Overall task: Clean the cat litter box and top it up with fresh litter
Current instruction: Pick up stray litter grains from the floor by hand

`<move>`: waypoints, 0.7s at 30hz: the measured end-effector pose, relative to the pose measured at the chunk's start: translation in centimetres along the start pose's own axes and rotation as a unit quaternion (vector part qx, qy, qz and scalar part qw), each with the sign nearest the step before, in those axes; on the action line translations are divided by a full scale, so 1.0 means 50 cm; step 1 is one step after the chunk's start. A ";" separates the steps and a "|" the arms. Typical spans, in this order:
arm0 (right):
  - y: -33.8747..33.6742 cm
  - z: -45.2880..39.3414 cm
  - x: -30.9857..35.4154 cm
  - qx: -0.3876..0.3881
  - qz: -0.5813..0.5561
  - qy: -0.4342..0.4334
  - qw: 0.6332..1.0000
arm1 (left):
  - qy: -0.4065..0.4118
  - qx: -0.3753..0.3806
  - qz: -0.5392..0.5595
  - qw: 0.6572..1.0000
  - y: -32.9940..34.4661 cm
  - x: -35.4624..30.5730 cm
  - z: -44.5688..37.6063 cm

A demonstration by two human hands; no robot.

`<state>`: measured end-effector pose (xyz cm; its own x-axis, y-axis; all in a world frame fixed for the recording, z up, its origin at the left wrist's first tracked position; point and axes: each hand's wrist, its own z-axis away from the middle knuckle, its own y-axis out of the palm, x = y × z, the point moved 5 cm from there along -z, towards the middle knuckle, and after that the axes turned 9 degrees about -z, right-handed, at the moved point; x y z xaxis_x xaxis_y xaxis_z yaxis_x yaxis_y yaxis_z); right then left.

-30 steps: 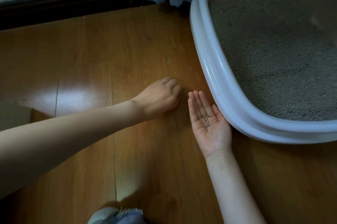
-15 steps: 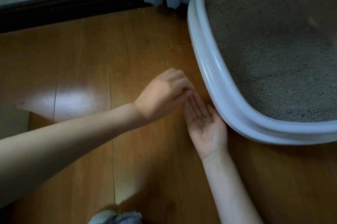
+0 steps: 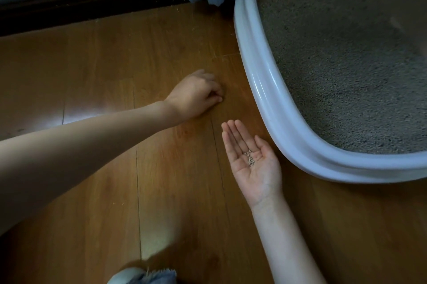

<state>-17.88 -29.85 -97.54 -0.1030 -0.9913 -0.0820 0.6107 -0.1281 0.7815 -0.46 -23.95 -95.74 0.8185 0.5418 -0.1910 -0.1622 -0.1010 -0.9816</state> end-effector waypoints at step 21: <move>0.001 0.000 0.009 0.001 -0.008 -0.003 1.000 | 0.054 0.016 -0.004 0.998 -0.009 -0.009 0.006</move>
<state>-17.90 -30.28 -97.52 -0.1185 -0.9888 -0.0911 0.6076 -0.1448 0.7809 -0.95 -23.90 -95.21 0.8747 0.4485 -0.1836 -0.1711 -0.0685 -0.9829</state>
